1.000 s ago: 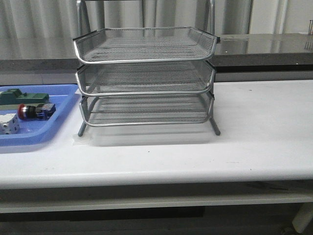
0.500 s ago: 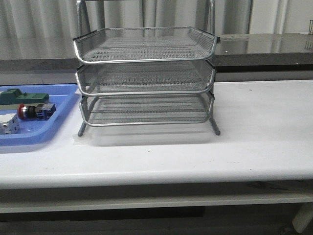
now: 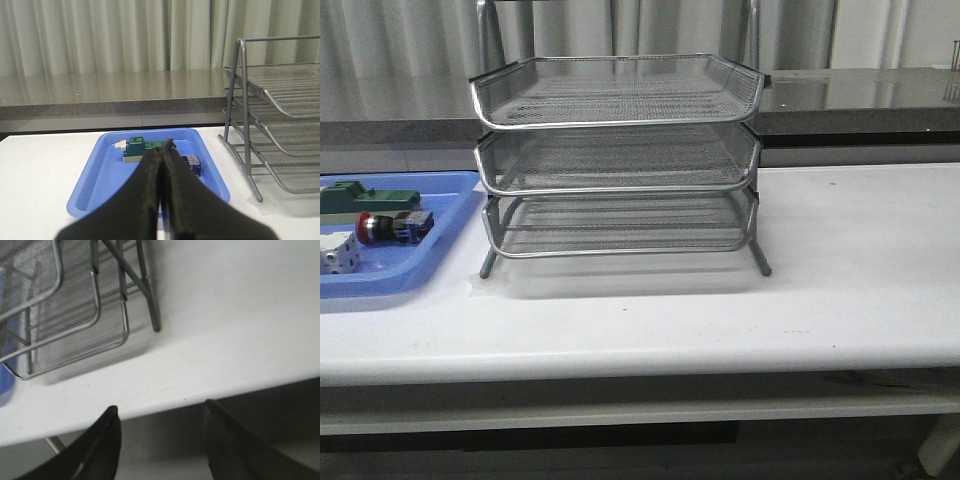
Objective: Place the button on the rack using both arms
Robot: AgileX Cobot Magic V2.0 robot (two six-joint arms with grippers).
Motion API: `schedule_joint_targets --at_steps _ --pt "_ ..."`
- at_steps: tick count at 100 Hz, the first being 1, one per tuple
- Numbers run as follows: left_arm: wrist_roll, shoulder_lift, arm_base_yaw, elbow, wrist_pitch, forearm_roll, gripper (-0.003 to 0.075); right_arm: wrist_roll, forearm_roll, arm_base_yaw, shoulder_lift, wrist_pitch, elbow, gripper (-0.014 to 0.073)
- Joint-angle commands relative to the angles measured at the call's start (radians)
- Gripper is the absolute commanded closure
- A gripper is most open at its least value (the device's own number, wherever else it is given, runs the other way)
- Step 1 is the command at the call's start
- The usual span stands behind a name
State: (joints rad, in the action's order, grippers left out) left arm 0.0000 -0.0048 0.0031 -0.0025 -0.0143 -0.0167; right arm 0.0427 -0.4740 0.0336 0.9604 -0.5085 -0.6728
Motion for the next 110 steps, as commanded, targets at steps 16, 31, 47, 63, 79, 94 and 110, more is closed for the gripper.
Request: schedule_joint_targets --at_steps 16,31,47,63,79,94,110 --pt "-0.013 -0.032 -0.007 0.055 0.081 0.006 0.0741 -0.071 -0.199 -0.004 0.038 0.144 -0.037 0.0183" --pt "-0.013 -0.032 -0.007 0.055 0.081 0.006 0.0741 -0.15 -0.344 -0.002 0.128 0.159 -0.037 0.0183" --pt "-0.013 -0.032 -0.007 0.055 0.081 0.006 0.0741 -0.3 -0.554 -0.002 0.244 0.168 -0.037 0.0183" --pt "-0.013 -0.032 -0.007 0.055 0.081 0.006 0.0741 -0.516 -0.834 -0.002 0.353 0.141 -0.039 0.0183" --pt "-0.013 -0.032 -0.007 0.055 0.081 0.006 0.0741 -0.789 -1.158 -0.002 0.465 0.028 -0.064 0.0183" --pt "-0.013 -0.032 -0.007 0.055 0.081 0.006 0.0741 -0.98 -1.417 -0.002 0.565 -0.094 -0.093 0.0183" --pt "-0.013 -0.032 -0.007 0.055 0.081 0.006 0.0741 -1.019 -1.463 -0.001 0.662 -0.186 -0.115 0.0183"
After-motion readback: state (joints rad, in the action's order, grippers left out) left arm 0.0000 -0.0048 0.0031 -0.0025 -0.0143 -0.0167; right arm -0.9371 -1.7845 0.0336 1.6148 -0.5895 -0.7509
